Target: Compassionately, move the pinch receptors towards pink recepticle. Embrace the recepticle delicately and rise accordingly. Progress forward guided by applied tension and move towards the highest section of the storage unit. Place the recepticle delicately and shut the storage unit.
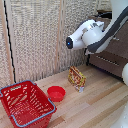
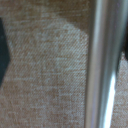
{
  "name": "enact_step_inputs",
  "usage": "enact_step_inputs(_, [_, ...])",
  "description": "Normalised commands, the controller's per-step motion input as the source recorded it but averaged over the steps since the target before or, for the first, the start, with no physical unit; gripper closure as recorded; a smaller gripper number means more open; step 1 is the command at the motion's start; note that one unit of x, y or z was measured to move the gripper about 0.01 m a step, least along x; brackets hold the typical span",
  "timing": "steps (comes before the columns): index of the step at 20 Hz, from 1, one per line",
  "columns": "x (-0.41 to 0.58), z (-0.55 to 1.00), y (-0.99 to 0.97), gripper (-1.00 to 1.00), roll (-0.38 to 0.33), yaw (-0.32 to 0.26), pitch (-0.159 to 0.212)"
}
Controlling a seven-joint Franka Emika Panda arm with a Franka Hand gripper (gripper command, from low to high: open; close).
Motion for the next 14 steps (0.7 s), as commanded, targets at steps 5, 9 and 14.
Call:
enact_step_inputs(5, [0.000, 0.14, -0.23, 1.00, 0.010, -0.102, -0.022])
enact_step_inputs(9, [0.049, 0.21, -0.25, 1.00, 0.000, -0.039, 0.000])
enact_step_inputs(14, [0.067, 0.34, -0.50, 1.00, -0.012, -0.021, 0.034])
